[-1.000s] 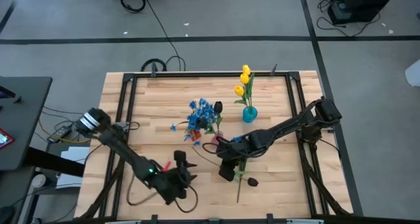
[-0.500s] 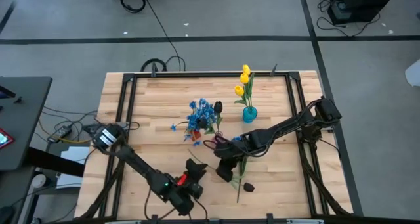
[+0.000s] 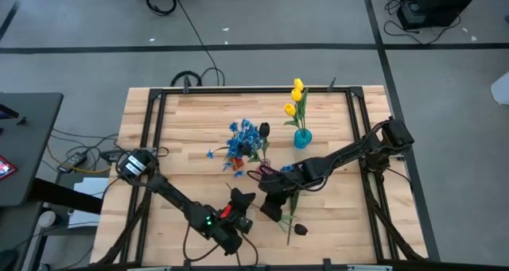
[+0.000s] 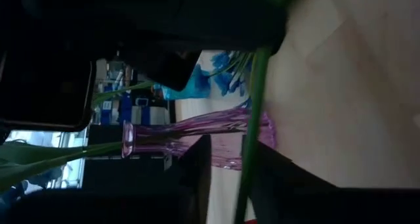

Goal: Sort flowers into vase by color
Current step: Put the black flower into the pink vase

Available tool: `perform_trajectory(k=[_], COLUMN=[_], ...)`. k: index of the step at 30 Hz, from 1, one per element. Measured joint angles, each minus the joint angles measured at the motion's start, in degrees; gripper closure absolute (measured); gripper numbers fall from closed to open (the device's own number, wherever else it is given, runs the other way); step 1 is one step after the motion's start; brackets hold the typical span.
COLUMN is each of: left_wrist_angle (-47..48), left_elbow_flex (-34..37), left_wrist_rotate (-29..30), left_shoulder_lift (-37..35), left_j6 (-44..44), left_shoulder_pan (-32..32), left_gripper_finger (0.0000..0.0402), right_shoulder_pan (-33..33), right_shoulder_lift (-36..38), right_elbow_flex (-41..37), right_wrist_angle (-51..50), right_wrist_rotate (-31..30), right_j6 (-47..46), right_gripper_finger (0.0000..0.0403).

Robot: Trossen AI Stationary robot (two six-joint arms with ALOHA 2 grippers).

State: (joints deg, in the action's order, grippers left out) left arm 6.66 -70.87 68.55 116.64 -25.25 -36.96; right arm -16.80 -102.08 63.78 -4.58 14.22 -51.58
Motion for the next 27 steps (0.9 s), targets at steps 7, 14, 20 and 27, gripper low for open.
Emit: perform_trajectory(k=[7, 14, 20, 27], left_wrist_angle=[-1.02, -1.07, -1.08, -1.07], left_elbow_flex=[0.02, 0.04, 0.04, 0.09], left_wrist_rotate=[-2.65, -3.73, -3.91, -8.25], left_shoulder_lift=[-0.02, -0.02, -0.02, -0.02], left_j6=[0.14, 0.20, 1.12, 3.51], left_shoulder_pan=[-0.16, -0.21, -0.21, -0.21], left_gripper_finger=[0.0383, 0.0392, 0.0398, 0.0395], right_shoulder_pan=[0.00, 0.15, 0.59, 2.66], right_shoulder_lift=[0.00, 0.00, 0.04, 6.40], right_elbow_flex=[0.03, 0.03, 0.03, -0.01], right_wrist_angle=[-0.23, -0.16, -0.21, -0.73], right_wrist_rotate=[-0.41, -2.46, -0.17, 1.58], right_j6=[1.12, 1.80, 1.44, 2.05], right_gripper_finger=[0.0382, 0.0335, 0.0271, 0.0213])
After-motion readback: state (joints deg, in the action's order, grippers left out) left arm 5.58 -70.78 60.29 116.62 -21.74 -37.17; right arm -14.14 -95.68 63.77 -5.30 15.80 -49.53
